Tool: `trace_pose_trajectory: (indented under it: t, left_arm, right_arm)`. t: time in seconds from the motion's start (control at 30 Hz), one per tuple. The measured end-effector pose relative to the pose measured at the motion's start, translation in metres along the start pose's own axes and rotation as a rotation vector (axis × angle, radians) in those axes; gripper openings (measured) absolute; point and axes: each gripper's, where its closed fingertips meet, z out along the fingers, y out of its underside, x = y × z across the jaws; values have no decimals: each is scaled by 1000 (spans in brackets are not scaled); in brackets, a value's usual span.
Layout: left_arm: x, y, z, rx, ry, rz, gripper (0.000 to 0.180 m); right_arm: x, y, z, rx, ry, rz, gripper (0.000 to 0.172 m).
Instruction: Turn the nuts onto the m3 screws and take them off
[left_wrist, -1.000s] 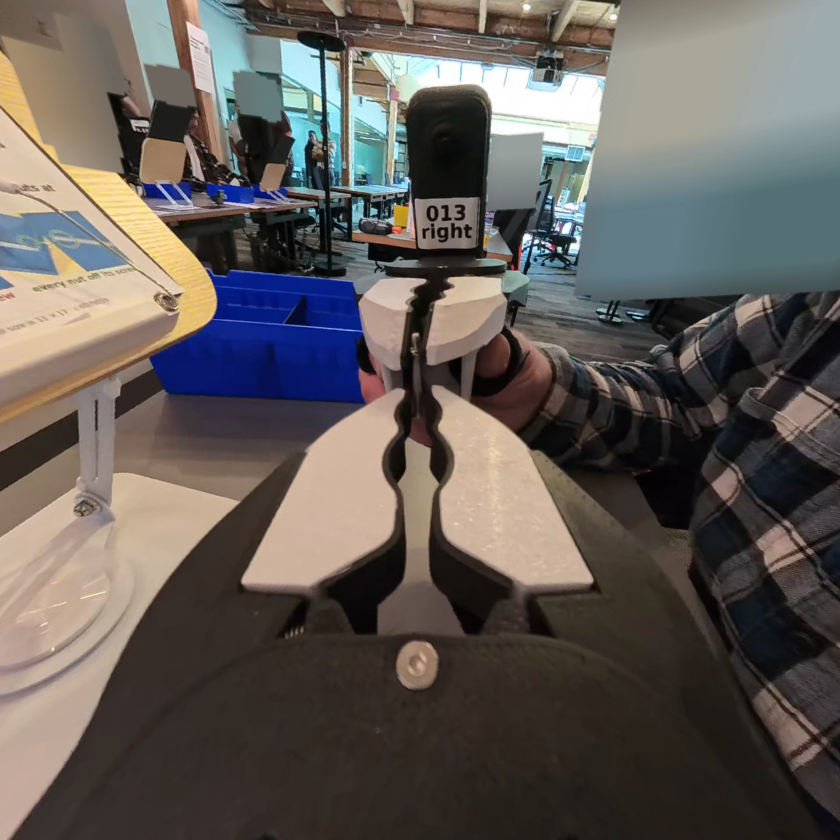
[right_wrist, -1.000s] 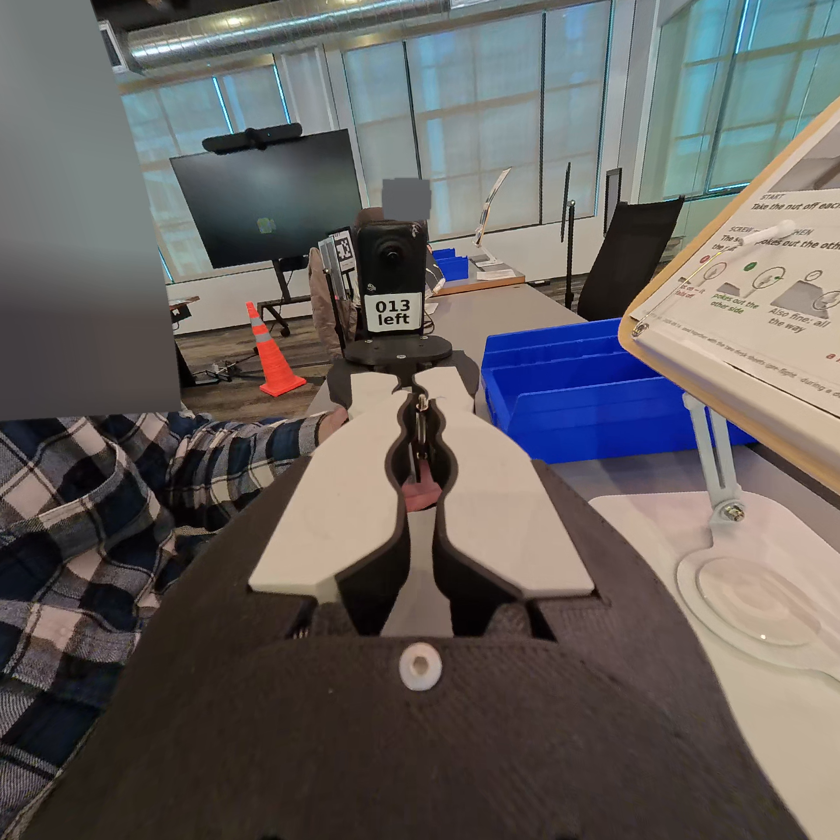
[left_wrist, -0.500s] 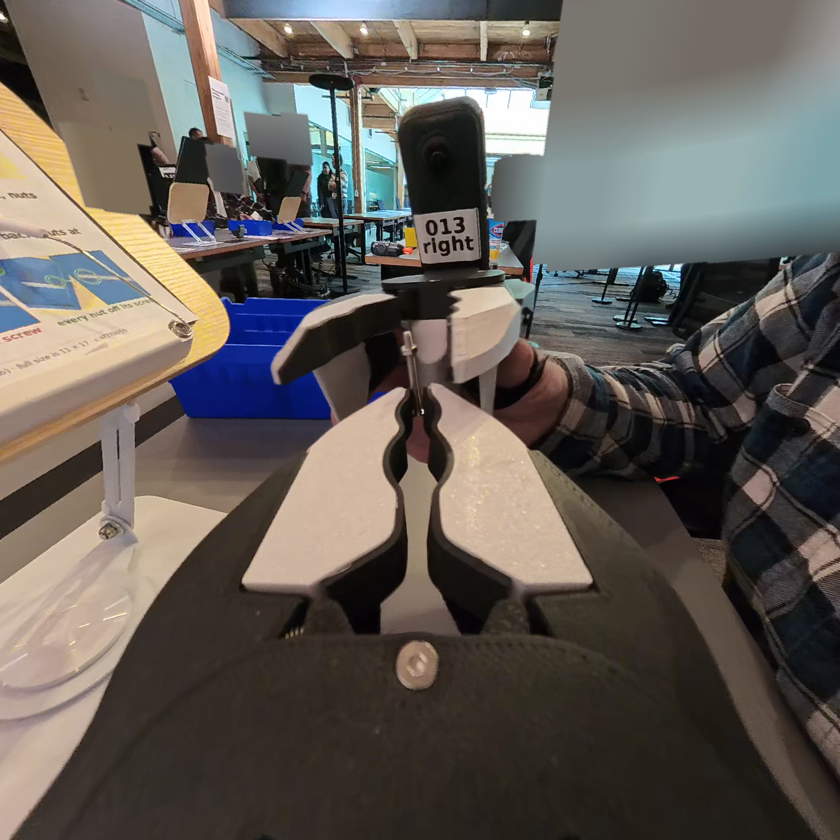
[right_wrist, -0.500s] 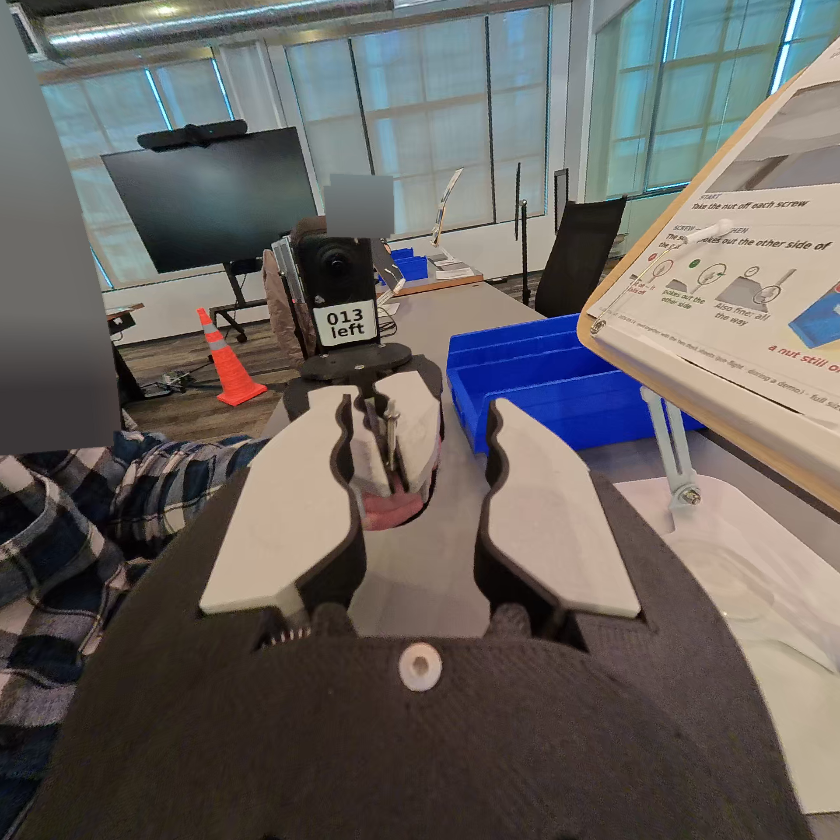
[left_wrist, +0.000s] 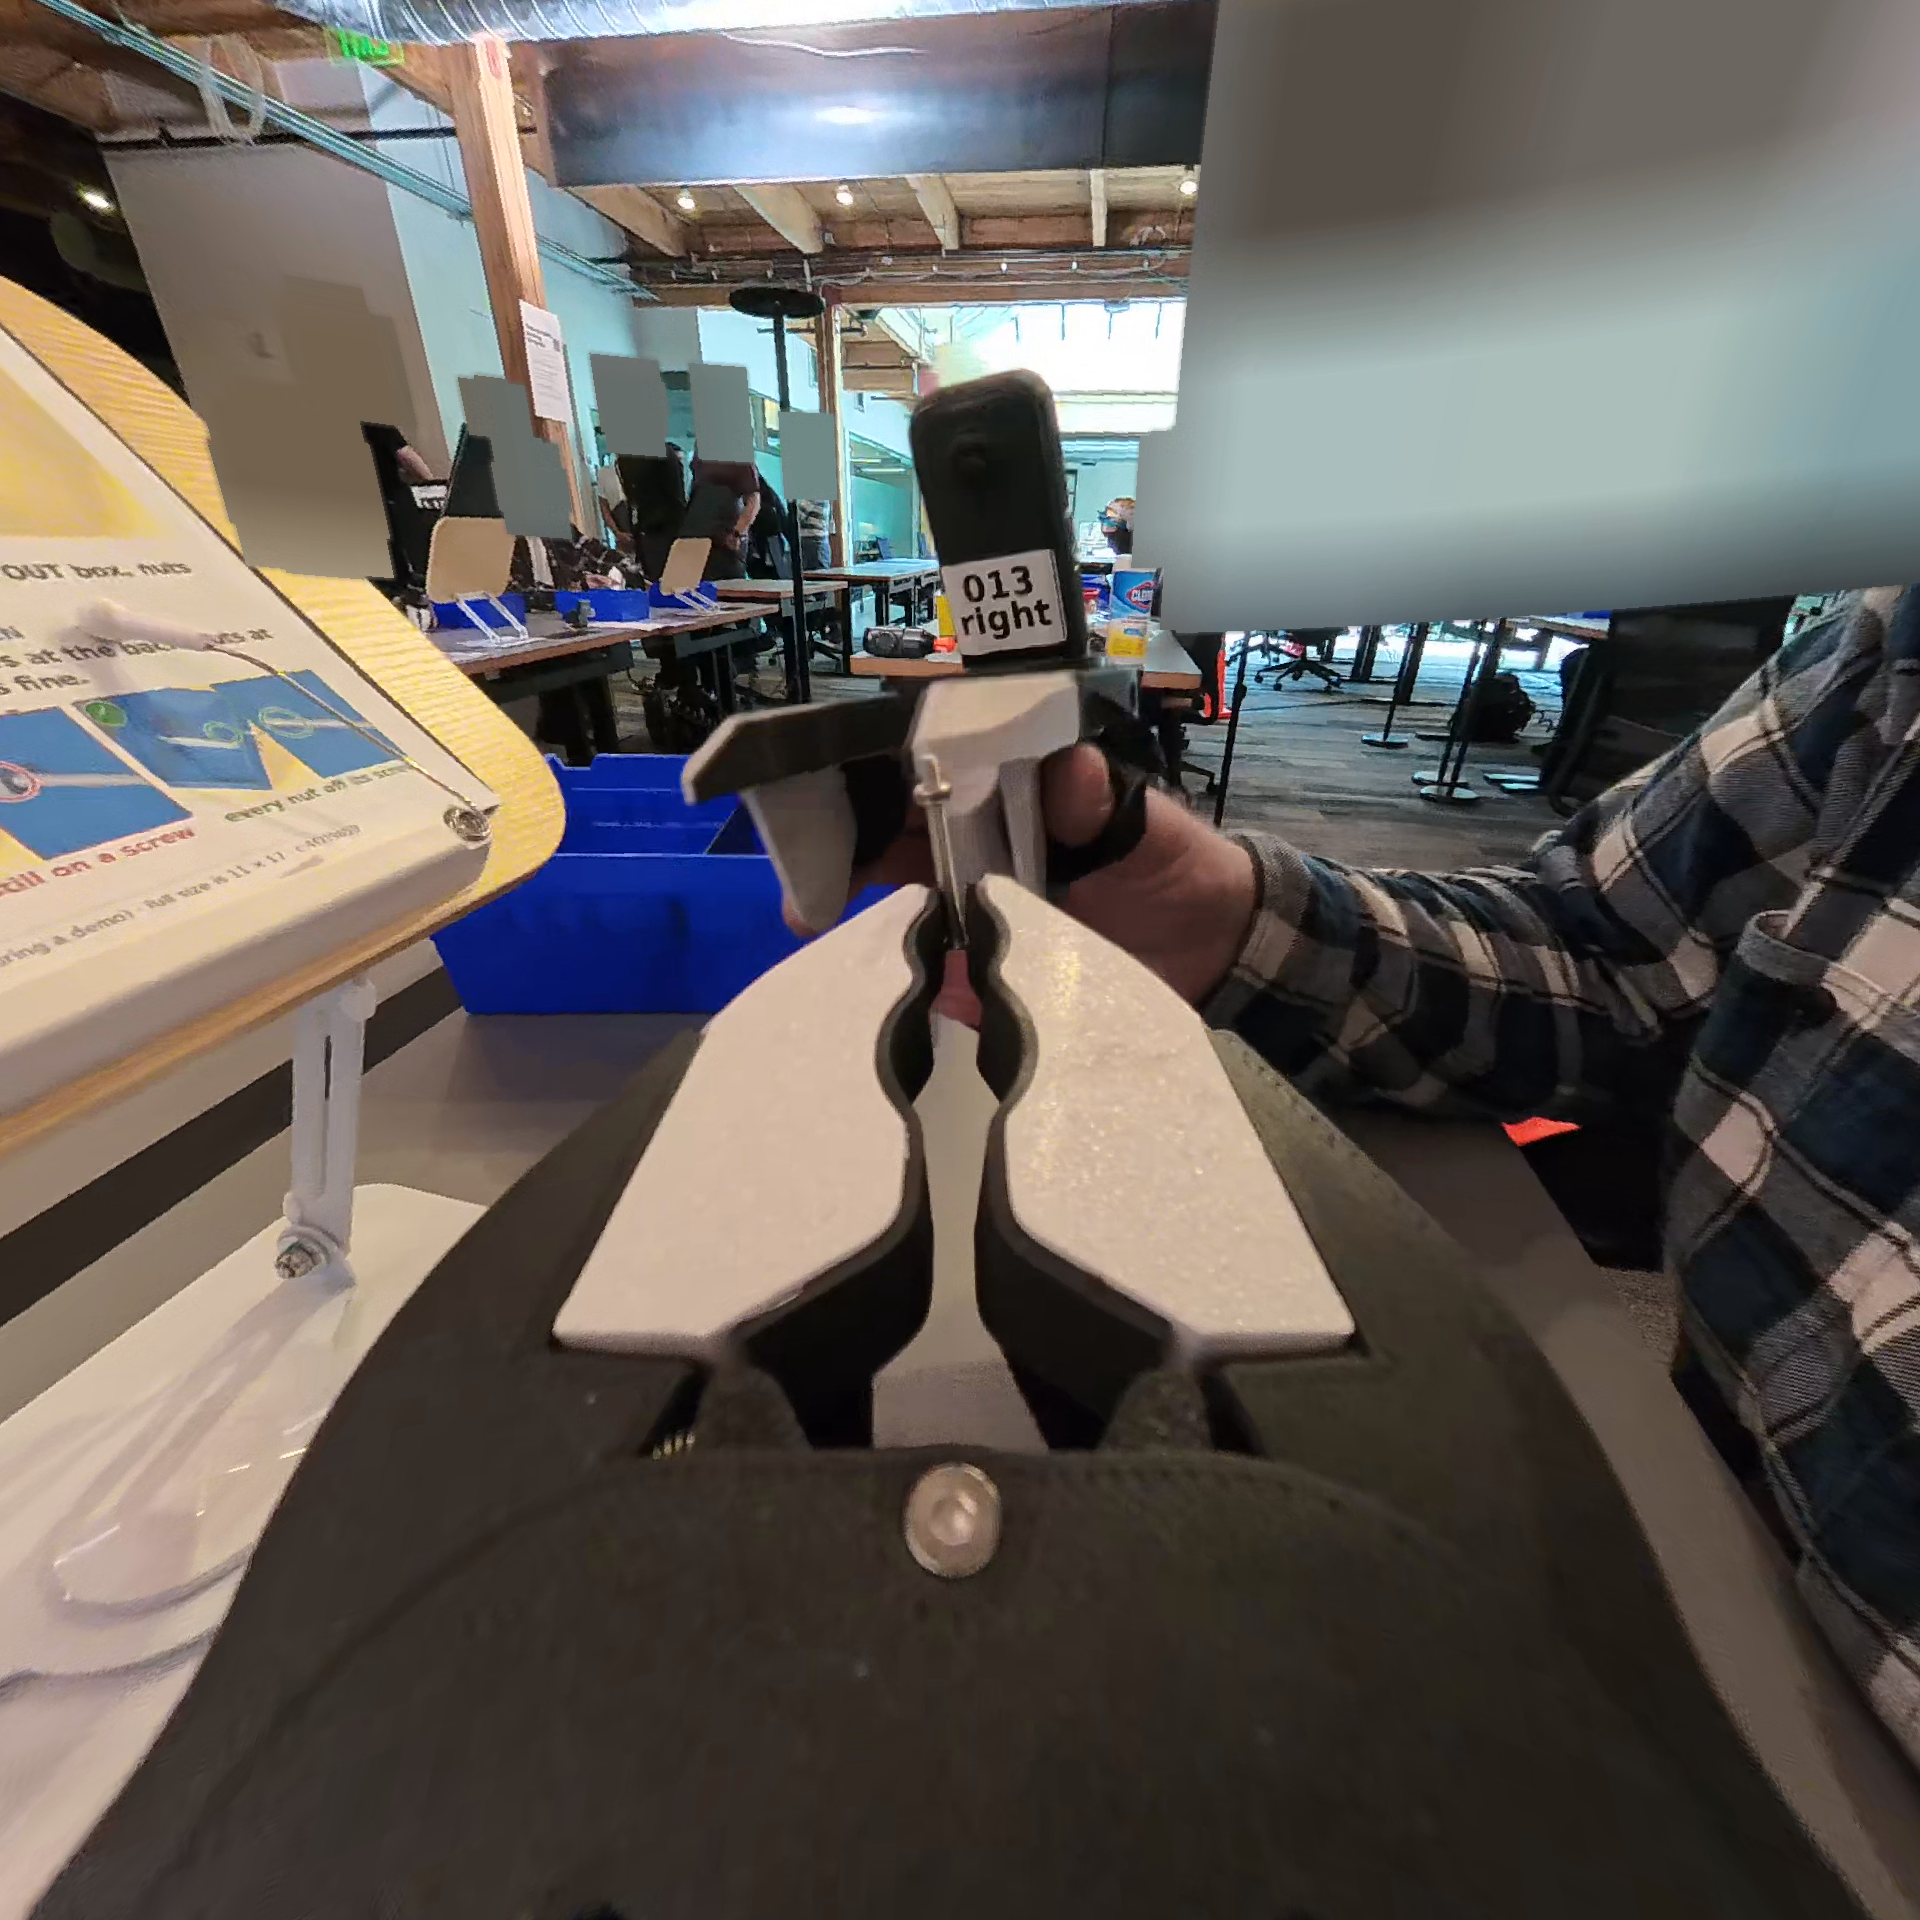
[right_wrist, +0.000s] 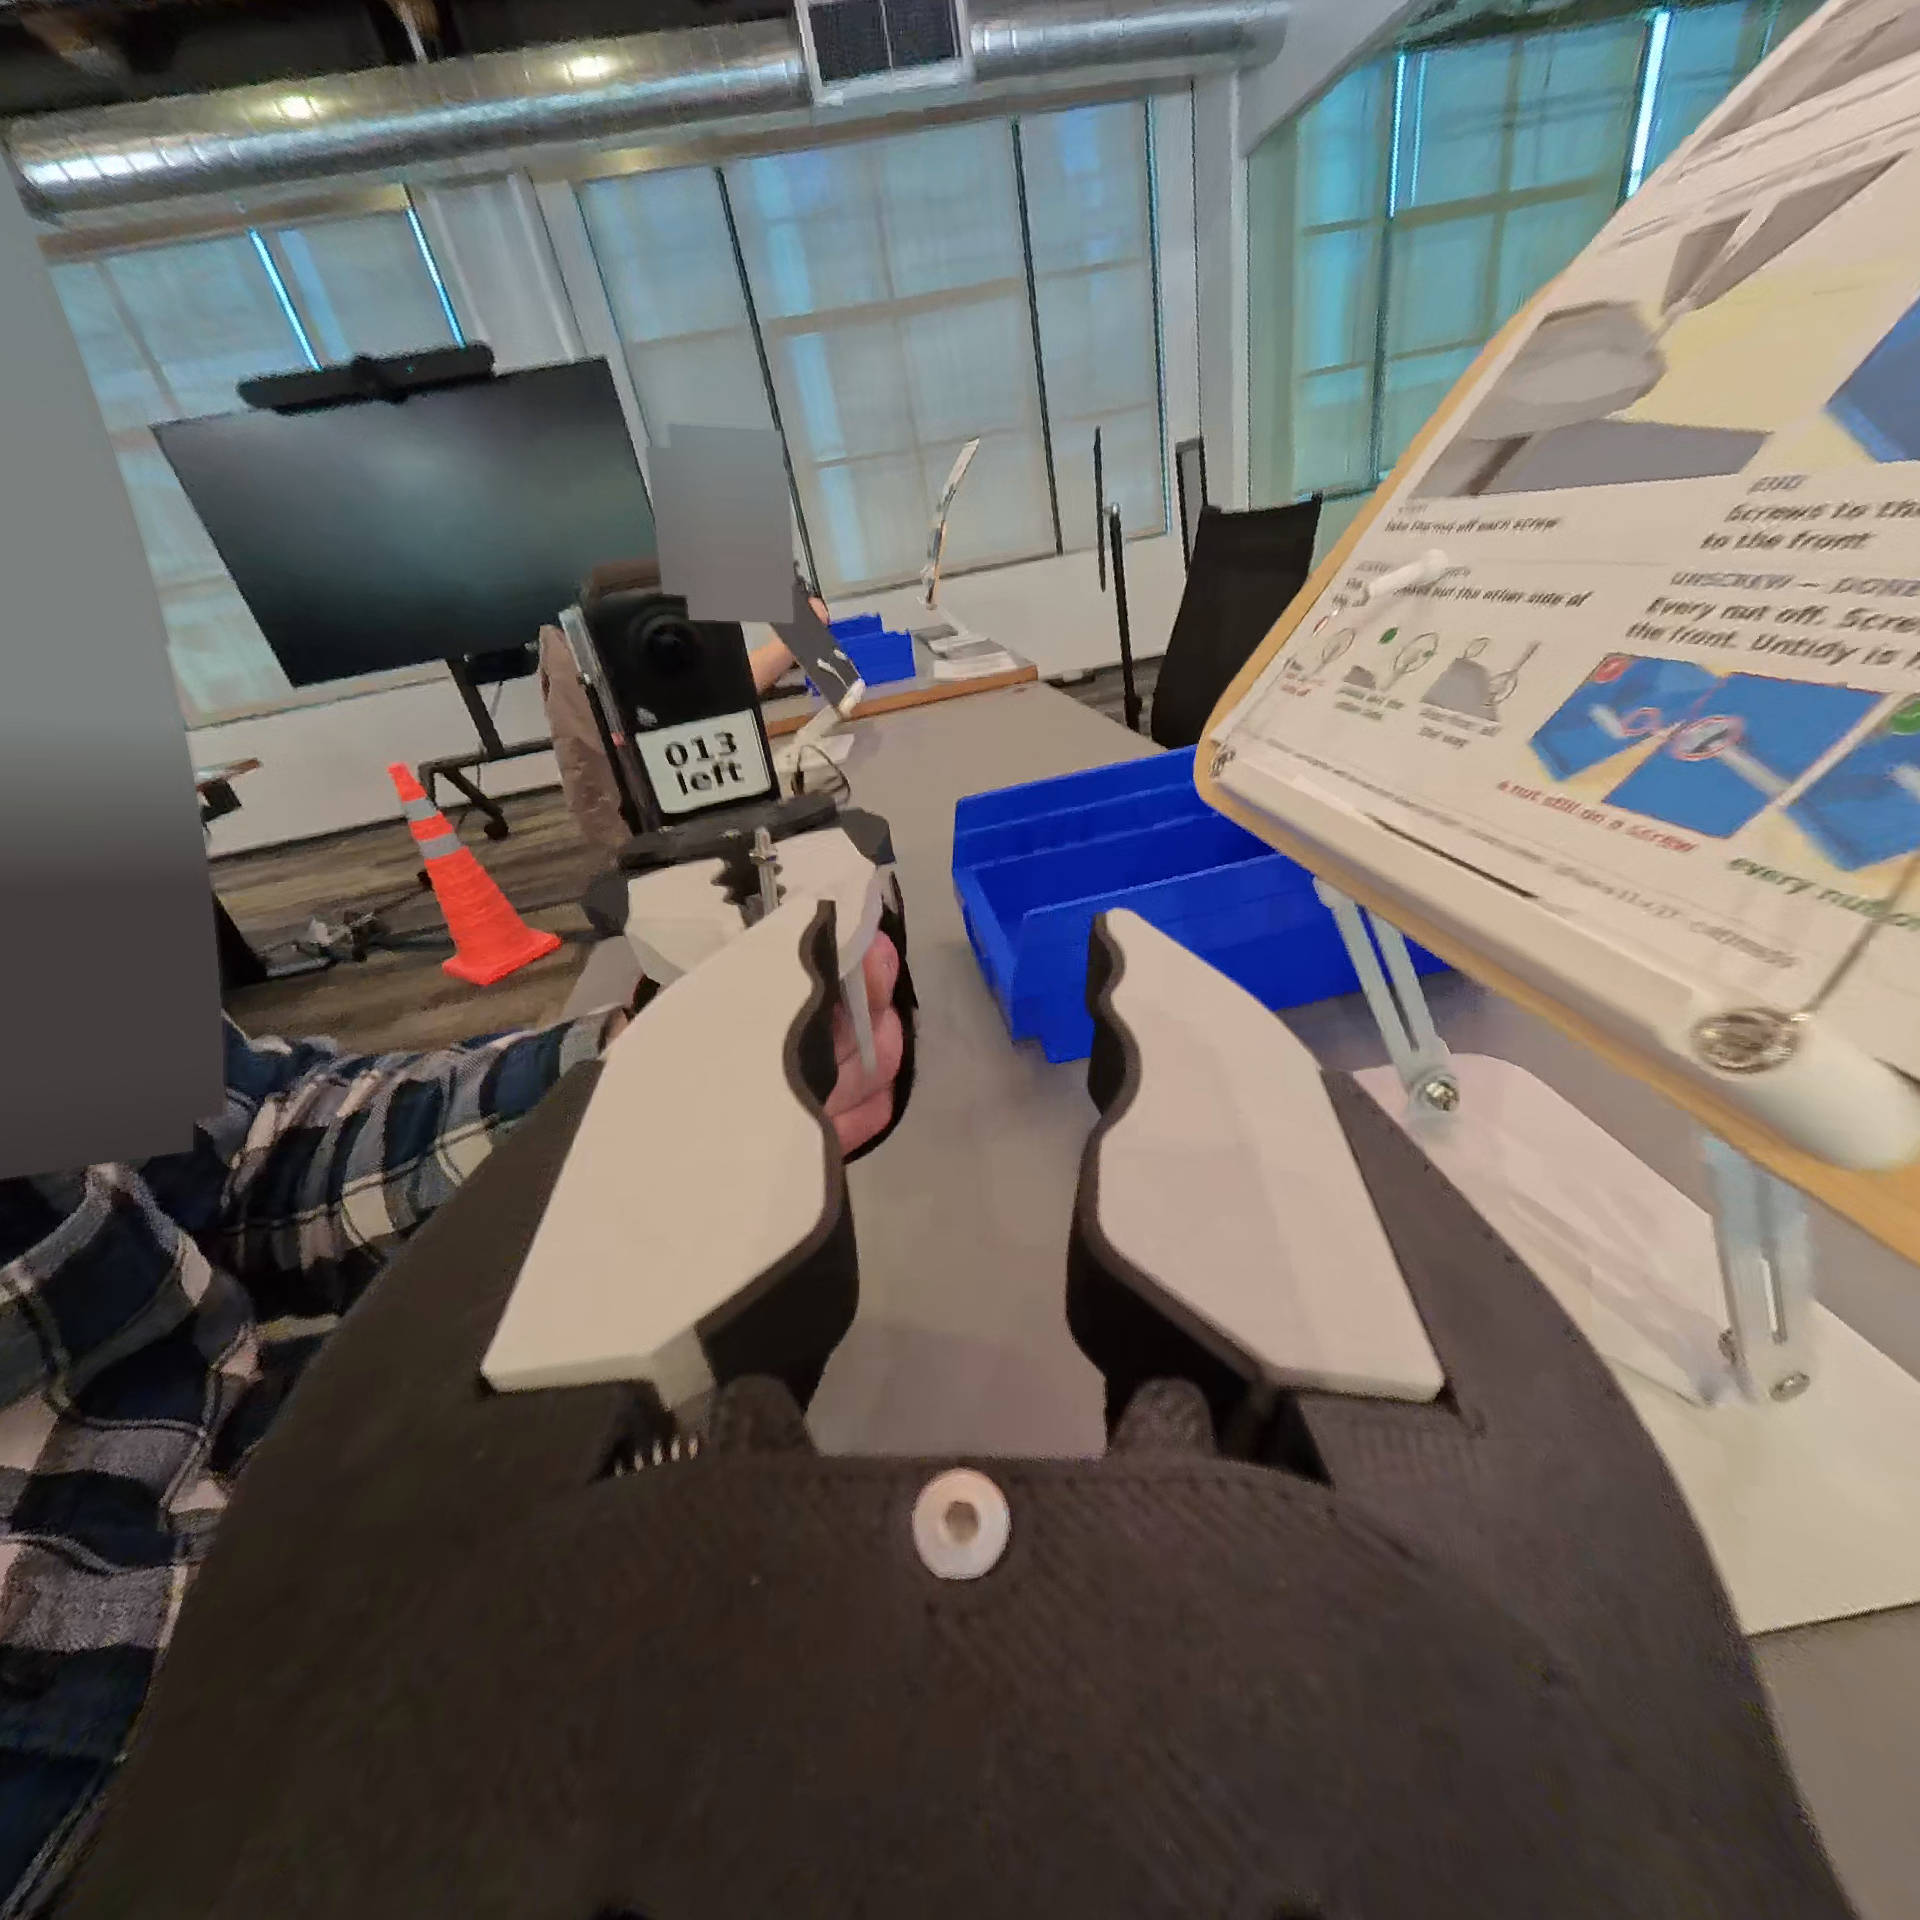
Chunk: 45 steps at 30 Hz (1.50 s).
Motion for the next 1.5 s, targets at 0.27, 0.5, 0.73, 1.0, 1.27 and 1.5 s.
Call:
trace_pose_trajectory:
  t: [0.27,0.5,0.73,1.0,1.27,1.5]
  left_arm:
    - [6,7,8,-33,21,10,3]
    - [3,3,5,-11,10,11,3]
    - [2,6,5,-21,10,9,3]
    - [7,7,8,-33,18,23,3]
    - [4,3,4,-16,16,14,3]
    - [10,6,9,-28,33,24,3]
  right_arm:
    - [-22,5,28,-24,-93,-9,56]
    - [-15,6,22,-18,-72,9,55]
    - [-17,-1,10,6,-81,-9,54]
    - [-21,6,28,-19,-113,4,54]
    - [-8,-3,3,22,-64,-10,52]
    - [-28,6,28,-31,-132,-38,55]
